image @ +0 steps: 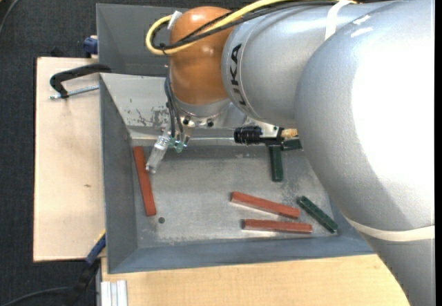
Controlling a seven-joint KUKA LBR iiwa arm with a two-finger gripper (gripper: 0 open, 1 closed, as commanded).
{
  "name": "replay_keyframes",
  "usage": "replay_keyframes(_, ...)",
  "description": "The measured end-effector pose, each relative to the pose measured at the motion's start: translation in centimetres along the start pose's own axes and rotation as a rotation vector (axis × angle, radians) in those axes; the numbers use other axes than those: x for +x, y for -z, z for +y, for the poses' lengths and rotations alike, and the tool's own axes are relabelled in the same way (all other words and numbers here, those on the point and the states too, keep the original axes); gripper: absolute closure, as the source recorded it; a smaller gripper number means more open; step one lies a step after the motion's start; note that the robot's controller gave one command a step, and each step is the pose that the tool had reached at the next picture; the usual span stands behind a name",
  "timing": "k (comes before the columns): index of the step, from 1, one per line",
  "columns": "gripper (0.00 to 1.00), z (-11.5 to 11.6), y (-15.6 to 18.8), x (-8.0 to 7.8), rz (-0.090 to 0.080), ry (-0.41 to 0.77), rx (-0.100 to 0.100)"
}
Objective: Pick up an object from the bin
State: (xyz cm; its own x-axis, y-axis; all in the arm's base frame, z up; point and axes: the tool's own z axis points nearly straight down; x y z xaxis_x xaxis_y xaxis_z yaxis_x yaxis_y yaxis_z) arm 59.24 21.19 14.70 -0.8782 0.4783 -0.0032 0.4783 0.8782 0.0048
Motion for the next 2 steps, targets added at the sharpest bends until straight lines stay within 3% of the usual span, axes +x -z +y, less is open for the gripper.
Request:
replay_keyframes(1,0.00,1.03,-8.05,1.51,0.010,-0.063,0.009)
replay_keyframes(2,1.00,1.15,-7.35,1.11,0.001,-0.066,0.002)
